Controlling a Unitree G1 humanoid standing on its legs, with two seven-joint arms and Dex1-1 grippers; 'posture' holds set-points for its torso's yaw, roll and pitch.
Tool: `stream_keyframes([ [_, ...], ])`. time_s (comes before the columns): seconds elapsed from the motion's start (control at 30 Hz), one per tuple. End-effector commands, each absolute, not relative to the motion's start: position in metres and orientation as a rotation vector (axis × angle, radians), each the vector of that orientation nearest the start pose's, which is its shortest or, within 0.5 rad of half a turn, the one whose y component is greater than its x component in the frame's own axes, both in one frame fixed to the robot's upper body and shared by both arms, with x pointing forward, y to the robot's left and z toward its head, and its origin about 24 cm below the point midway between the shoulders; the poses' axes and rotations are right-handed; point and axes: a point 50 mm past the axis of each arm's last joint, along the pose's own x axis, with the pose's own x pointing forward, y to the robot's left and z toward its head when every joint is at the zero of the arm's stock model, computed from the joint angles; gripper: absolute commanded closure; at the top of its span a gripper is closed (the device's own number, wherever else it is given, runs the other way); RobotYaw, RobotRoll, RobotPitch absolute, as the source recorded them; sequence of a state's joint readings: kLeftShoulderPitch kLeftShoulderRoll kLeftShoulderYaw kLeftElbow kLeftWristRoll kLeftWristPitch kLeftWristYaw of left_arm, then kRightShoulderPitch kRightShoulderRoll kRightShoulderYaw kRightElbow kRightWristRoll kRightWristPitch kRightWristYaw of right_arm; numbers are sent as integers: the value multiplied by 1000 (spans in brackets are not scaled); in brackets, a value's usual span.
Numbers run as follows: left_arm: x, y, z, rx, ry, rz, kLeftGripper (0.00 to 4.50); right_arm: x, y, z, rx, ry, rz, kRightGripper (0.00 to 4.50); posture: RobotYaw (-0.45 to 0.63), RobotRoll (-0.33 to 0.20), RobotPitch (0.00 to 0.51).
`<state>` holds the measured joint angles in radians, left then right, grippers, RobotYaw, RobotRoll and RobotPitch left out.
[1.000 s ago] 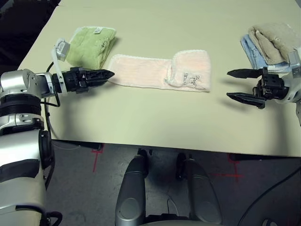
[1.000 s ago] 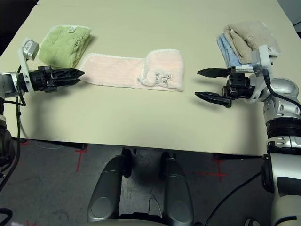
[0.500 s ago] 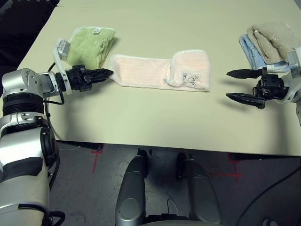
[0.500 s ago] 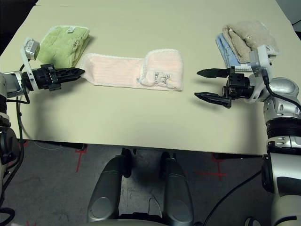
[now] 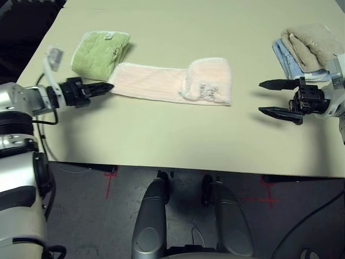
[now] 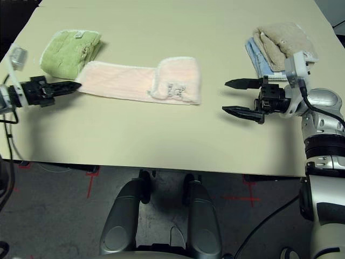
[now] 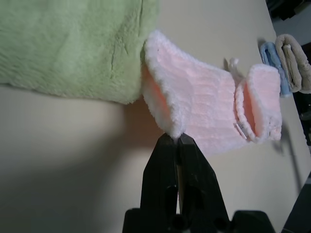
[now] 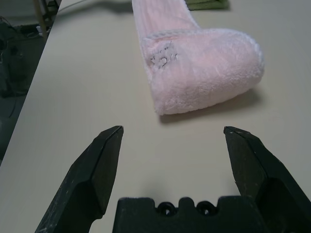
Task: Fold the towel and set it aside.
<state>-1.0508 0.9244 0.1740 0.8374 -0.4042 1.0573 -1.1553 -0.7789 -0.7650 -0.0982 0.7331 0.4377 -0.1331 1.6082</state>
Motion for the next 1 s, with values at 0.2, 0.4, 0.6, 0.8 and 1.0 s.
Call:
stream_keyframes([
  [0.2,324,320,246,-374,412,-678,4478,320,-277,204,-390,-139,1235,0,62,0,298],
  [0.4,331,283,272,-374,338,-874,4478,320,-278,205,-394,-139,1228,0,60,0,292],
  [0.6,333,225,307,-364,246,-1126,4478,321,-279,205,-391,-137,1213,0,55,0,292],
  [0.8,322,181,324,-332,247,-1323,4478,322,-280,205,-392,-137,1202,0,54,0,292],
  [1.0,330,147,312,-286,233,-1354,4478,323,-281,204,-391,-137,1181,0,58,0,293],
])
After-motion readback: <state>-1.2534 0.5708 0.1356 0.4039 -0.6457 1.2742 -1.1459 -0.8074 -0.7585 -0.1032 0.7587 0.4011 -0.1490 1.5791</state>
